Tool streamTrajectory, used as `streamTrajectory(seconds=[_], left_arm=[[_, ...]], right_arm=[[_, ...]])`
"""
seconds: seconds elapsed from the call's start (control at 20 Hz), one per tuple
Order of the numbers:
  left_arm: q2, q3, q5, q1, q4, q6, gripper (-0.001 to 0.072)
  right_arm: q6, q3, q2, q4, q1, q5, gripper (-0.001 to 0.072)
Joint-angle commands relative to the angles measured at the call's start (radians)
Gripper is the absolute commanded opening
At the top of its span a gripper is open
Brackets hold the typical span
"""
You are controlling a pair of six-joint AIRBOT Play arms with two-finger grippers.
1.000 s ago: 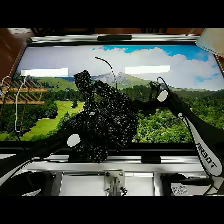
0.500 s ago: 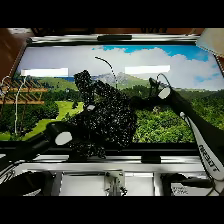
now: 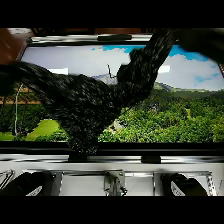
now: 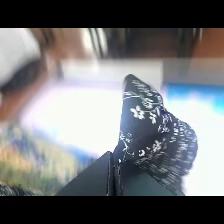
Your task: Fold the shirts.
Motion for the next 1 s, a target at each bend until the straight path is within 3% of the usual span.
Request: streamTrajectory(seconds=[0.0, 0.1, 0.25, 0.35, 0.45, 0.55, 0.75, 0.95], left_arm=[[0.067, 0.181, -0.009, 0.059, 0.054, -0.031, 0.0054], [0.067, 0.173, -0.067, 0.089, 0.055, -0.031, 0.0054], [0.05, 0.076, -0.15, 0.134, 0.055, -0.029, 0.0055], [0.037, -0.047, -0.152, 0.159, 0.055, -0.03, 0.0055], [0.011, -0.166, -0.122, 0.181, 0.054, -0.031, 0.0055], [-0.024, -0.275, -0.03, 0.19, 0.052, -0.032, 0.0055], [-0.159, -0.379, 0.109, 0.19, 0.049, -0.042, 0.0056], [-0.279, -0.376, 0.258, 0.19, 0.002, -0.159, 0.0056]], right_arm=[[-0.022, 0.088, 0.211, -0.027, -0.01, 0.02, 0.0073], [0.025, 0.088, 0.271, -0.044, -0.01, 0.115, 0.0073], [0.104, 0.086, 0.282, -0.107, -0.01, 0.386, 0.0073], [0.149, 0.049, 0.26, -0.18, -0.01, 0.57, 0.0073], [0.175, -0.058, 0.245, -0.203, -0.01, 0.647, 0.0073], [0.177, -0.21, 0.24, -0.196, -0.009, 0.606, 0.0073], [0.178, -0.51, 0.224, -0.146, -0.008, 0.367, 0.0073], [0.177, -0.571, 0.131, -0.055, -0.008, 0.155, 0.0073]])
